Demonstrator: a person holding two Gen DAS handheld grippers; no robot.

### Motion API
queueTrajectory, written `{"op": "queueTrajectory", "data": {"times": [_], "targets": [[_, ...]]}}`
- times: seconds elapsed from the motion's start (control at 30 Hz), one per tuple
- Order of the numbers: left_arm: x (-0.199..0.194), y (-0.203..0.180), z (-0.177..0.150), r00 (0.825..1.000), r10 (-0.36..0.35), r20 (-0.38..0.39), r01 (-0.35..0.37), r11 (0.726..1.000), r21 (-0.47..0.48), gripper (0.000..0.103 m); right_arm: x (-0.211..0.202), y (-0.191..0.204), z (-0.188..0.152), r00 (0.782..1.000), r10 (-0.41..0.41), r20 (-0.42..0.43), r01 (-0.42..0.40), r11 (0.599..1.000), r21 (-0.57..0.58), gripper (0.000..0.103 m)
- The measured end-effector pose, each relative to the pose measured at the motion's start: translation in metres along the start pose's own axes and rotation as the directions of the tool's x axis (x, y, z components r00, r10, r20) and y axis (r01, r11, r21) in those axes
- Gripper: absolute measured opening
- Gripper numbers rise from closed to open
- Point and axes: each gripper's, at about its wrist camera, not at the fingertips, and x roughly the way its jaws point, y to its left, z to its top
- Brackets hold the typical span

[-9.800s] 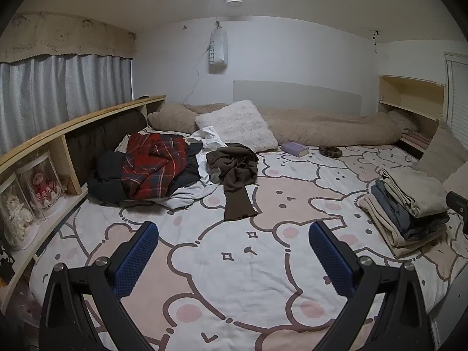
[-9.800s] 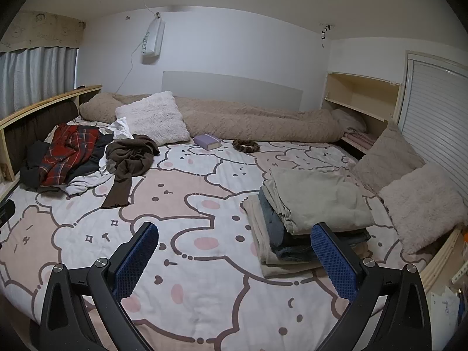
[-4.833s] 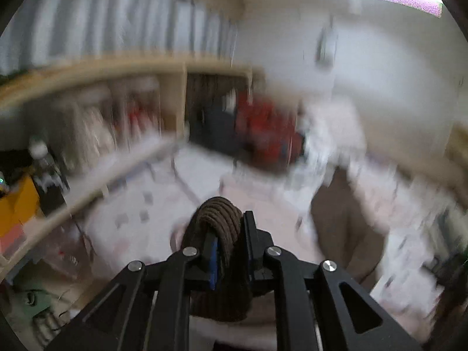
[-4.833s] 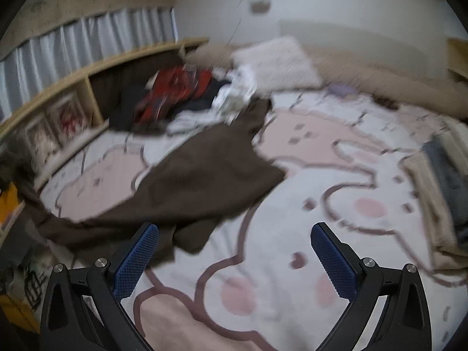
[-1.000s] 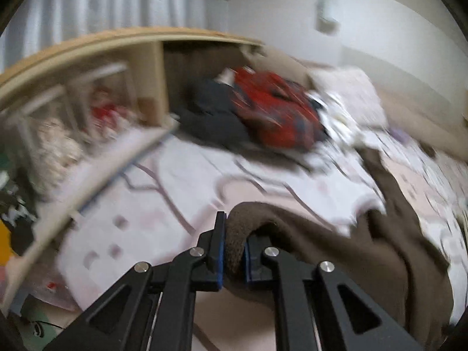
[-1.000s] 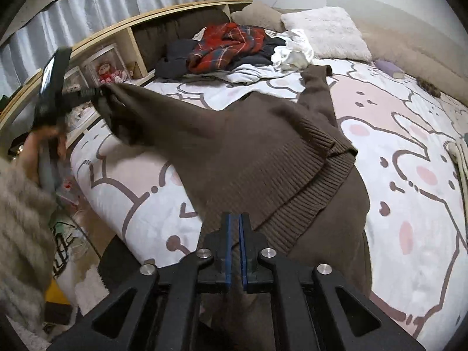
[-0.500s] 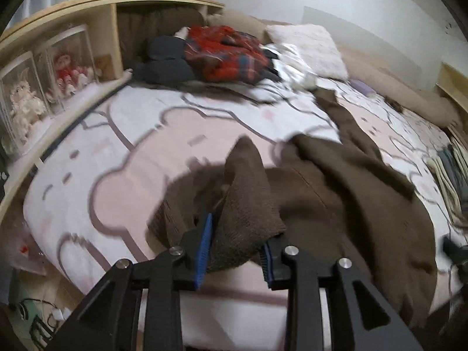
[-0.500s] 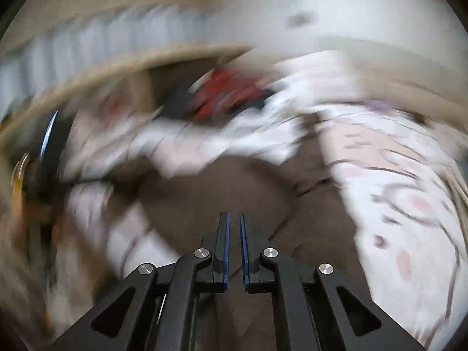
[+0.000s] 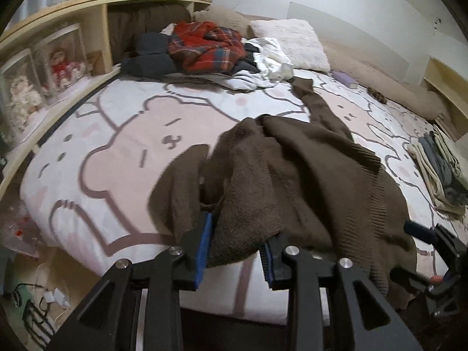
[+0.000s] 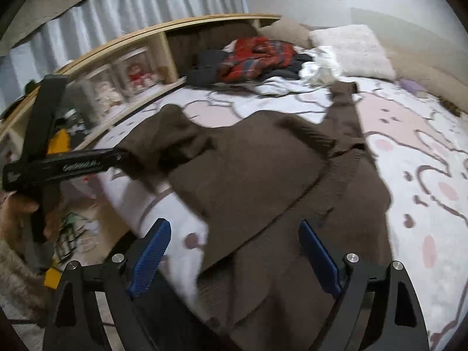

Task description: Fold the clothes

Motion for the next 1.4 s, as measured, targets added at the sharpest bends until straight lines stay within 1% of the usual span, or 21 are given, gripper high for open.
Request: {"op": "queueTrajectory", "data": {"times": [0.13, 0.17, 0.2, 0.23, 0.3, 0.43, 0.53, 0.63, 0.73, 0.87, 0.9, 0.97, 1.0, 1.07, 1.13, 1.17, 1.2, 1.27, 1.3, 1.37, 1.4], "targets": [[-0.013, 0.018, 0.001, 0.999, 0.024, 0.023, -0.023, 0.999, -0.041, 0.047, 0.03, 0.008, -0.007, 0.992, -0.025, -0.125, 0.017, 0.998, -0.067, 0.086], [-0.015, 0.021, 0.001, 0.999, 0.025, 0.029, -0.023, 0.999, -0.049, 0.049, 0.039, 0.008, -0.01, 0.987, -0.058, -0.147, 0.045, 0.995, -0.091, 0.071], [-0.016, 0.023, 0.0, 1.0, 0.017, 0.026, -0.016, 0.998, -0.057, 0.05, 0.05, 0.008, -0.012, 0.98, -0.111, -0.164, 0.092, 0.989, -0.119, 0.044], [-0.017, 0.024, 0.0, 1.0, 0.012, 0.024, -0.01, 0.998, -0.063, 0.052, 0.057, 0.003, -0.012, 0.974, -0.146, -0.175, 0.125, 0.984, -0.125, 0.032], [-0.018, 0.021, -0.003, 1.0, 0.012, 0.019, -0.01, 0.998, -0.06, 0.054, 0.052, -0.015, -0.003, 0.981, -0.099, -0.168, 0.092, 0.994, -0.054, 0.015], [-0.012, 0.006, -0.007, 0.998, -0.059, -0.006, 0.059, 0.997, -0.048, 0.064, 0.002, -0.054, 0.033, 0.987, -0.159, -0.024, 0.159, 0.987, -0.024, 0.008], [-0.003, -0.017, -0.005, 0.993, -0.12, -0.02, 0.119, 0.993, -0.016, 0.064, -0.048, -0.099, 0.069, 0.949, -0.298, 0.1, 0.298, 0.954, 0.015, 0.008], [0.009, -0.039, -0.005, 0.986, -0.162, -0.046, 0.163, 0.986, 0.02, 0.065, -0.102, -0.153, 0.095, 0.876, -0.445, 0.185, 0.433, 0.896, 0.101, 0.007], [0.022, -0.056, -0.008, 0.976, -0.197, -0.092, 0.201, 0.979, 0.042, 0.065, -0.149, -0.204, 0.099, 0.766, -0.612, 0.195, 0.585, 0.79, 0.181, 0.007], [0.038, -0.079, -0.012, 0.958, -0.241, -0.153, 0.254, 0.965, 0.068, 0.065, -0.189, -0.257, 0.076, 0.564, -0.815, 0.132, 0.779, 0.578, 0.243, 0.007], [0.042, -0.085, -0.013, 0.953, -0.252, -0.168, 0.267, 0.961, 0.075, 0.065, -0.195, -0.269, 0.067, 0.529, -0.843, 0.096, 0.804, 0.534, 0.263, 0.007], [0.051, -0.096, -0.015, 0.942, -0.272, -0.199, 0.293, 0.952, 0.086, 0.065, -0.197, -0.291, 0.048, 0.507, -0.862, 0.006, 0.827, 0.488, 0.279, 0.007], [0.055, -0.102, -0.016, 0.935, -0.282, -0.214, 0.306, 0.947, 0.091, 0.065, -0.196, -0.3, 0.038, 0.503, -0.863, -0.039, 0.835, 0.474, 0.28, 0.007], [0.062, -0.106, -0.017, 0.927, -0.293, -0.234, 0.32, 0.944, 0.086, 0.065, -0.18, -0.3, 0.017, 0.534, -0.841, -0.09, 0.831, 0.501, 0.242, 0.007], [0.068, -0.104, -0.018, 0.922, -0.299, -0.245, 0.325, 0.943, 0.071, 0.065, -0.161, -0.285, 0.001, 0.541, -0.836, -0.094, 0.835, 0.522, 0.174, 0.015], [0.071, -0.104, -0.018, 0.921, -0.299, -0.25, 0.325, 0.943, 0.067, 0.065, -0.155, -0.276, -0.003, 0.543, -0.836, -0.086, 0.835, 0.526, 0.161, 0.035], [0.075, -0.105, -0.018, 0.924, -0.289, -0.249, 0.317, 0.945, 0.082, 0.065, -0.15, -0.267, -0.007, 0.544, -0.836, -0.078, 0.835, 0.53, 0.147, 0.069], [0.083, -0.109, -0.02, 0.935, -0.258, -0.241, 0.294, 0.947, 0.127, 0.064, -0.144, -0.249, -0.01, 0.555, -0.831, -0.04, 0.827, 0.545, 0.137, 0.092], [0.087, -0.11, -0.02, 0.941, -0.244, -0.236, 0.283, 0.948, 0.149, 0.061, -0.146, -0.24, -0.009, 0.554, -0.832, -0.012, 0.826, 0.548, 0.133, 0.092], [0.091, -0.112, -0.014, 0.952, -0.218, -0.216, 0.259, 0.947, 0.188, 0.006, -0.148, -0.221, -0.001, 0.551, -0.833, 0.037, 0.825, 0.551, 0.126, 0.092], [0.091, -0.113, -0.01, 0.956, -0.213, -0.202, 0.254, 0.946, 0.203, 0.007, -0.142, -0.211, 0.003, 0.589, -0.806, 0.059, 0.8, 0.592, 0.1, 0.092]]}}
